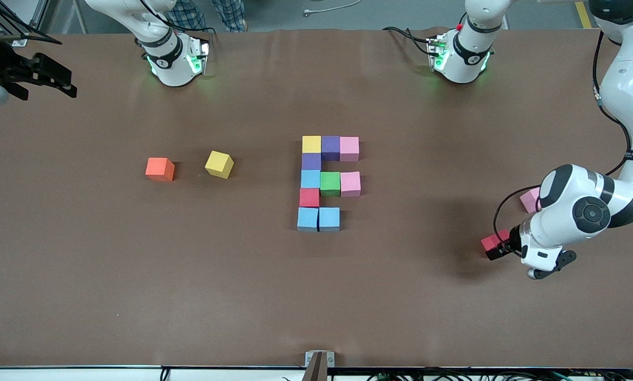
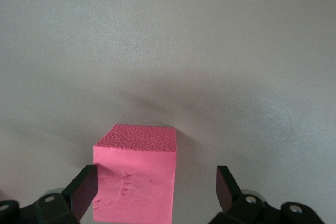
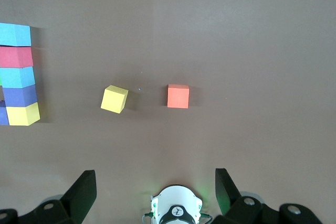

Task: Arrange 11 blocks into digit 3
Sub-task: 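Grasp the red cube with the left gripper, then carry the red cube with the left gripper beside the bottom blue cube, then lower the red cube and hold it in place with the left gripper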

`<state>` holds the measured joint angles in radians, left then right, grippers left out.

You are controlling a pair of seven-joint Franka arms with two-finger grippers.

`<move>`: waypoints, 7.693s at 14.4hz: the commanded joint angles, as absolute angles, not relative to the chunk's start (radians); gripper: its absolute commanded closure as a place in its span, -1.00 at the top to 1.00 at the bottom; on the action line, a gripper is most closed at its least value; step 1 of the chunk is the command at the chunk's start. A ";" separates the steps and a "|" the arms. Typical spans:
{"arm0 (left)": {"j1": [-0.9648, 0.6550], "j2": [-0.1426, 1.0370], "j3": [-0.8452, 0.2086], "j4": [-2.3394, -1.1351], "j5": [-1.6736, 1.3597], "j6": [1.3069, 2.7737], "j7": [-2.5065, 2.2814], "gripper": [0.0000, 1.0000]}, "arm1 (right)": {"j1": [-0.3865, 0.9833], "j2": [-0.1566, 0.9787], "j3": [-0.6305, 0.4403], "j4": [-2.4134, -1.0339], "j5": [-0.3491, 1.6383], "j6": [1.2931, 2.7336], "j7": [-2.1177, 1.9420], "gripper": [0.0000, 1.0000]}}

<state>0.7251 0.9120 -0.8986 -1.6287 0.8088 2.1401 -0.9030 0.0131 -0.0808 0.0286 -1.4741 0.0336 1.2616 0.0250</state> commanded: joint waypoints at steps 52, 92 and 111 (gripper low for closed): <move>-0.035 0.937 -0.709 -1.422 0.591 2.146 -2.428 -0.55 | 0.041 -0.098 -0.044 -1.465 0.009 1.298 -0.066 1.00; -0.138 0.971 -0.663 -1.394 0.563 2.192 -2.444 -0.54 | 0.038 -0.126 -0.051 -1.476 0.028 1.282 -0.087 1.00; -0.074 0.735 -0.747 -1.399 0.568 1.985 -2.359 1.00 | 0.038 -0.124 -0.049 -1.476 0.028 1.279 -0.087 1.00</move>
<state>-0.1048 0.8253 -0.7325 -1.3767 0.5857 2.0542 -2.3939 0.0330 -0.1040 -0.0477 -1.4567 0.0263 1.2770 -0.0871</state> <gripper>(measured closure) 0.000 0.000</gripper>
